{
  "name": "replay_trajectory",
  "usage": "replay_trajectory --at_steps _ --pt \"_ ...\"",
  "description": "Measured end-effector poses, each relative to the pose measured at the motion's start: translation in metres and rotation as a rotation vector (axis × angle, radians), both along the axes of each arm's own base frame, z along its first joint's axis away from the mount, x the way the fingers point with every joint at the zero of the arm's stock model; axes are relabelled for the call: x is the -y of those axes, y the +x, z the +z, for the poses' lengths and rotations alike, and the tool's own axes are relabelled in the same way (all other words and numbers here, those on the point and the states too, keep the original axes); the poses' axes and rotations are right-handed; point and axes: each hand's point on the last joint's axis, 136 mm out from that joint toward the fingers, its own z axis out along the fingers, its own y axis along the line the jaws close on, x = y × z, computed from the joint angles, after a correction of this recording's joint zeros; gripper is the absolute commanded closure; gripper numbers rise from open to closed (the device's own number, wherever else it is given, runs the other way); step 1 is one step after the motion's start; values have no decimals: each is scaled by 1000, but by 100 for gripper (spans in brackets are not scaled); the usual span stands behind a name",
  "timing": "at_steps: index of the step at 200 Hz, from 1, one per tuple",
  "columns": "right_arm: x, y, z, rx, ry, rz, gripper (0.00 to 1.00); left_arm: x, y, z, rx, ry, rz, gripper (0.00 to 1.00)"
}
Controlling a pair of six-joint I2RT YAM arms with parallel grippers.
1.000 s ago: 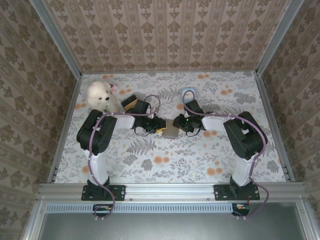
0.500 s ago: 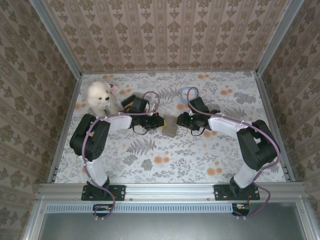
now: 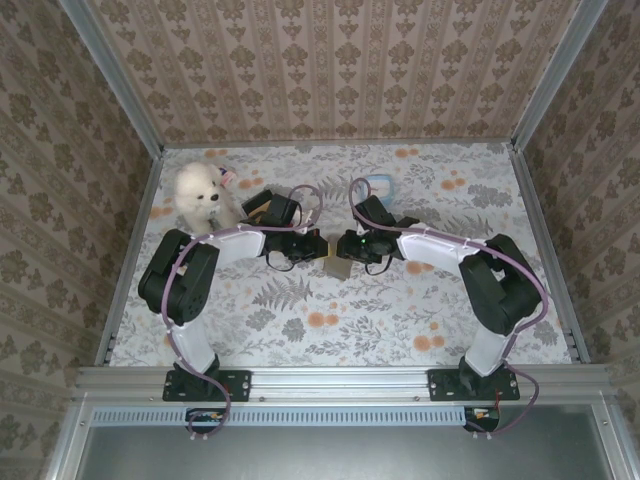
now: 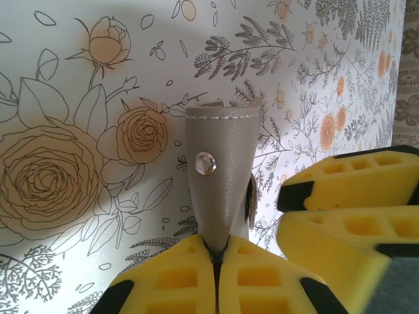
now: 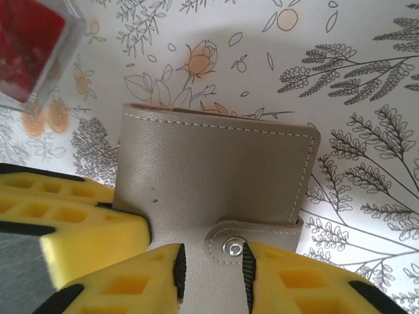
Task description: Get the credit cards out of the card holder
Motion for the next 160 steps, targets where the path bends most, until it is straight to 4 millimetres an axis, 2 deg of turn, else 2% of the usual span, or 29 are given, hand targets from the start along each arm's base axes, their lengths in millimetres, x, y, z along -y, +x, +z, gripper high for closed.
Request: replay_trajectory --at_steps 33,98,160 --pt "-1 0 -12 -32 -20 1 67 0 0 0 2 0 -2 100" --pt "-2 -1 -16 -47 -29 4 58 0 0 0 3 1 -2 100" --pt "2 0 -18 -41 -62 -10 61 -1 1 -2 6 12 5 100"
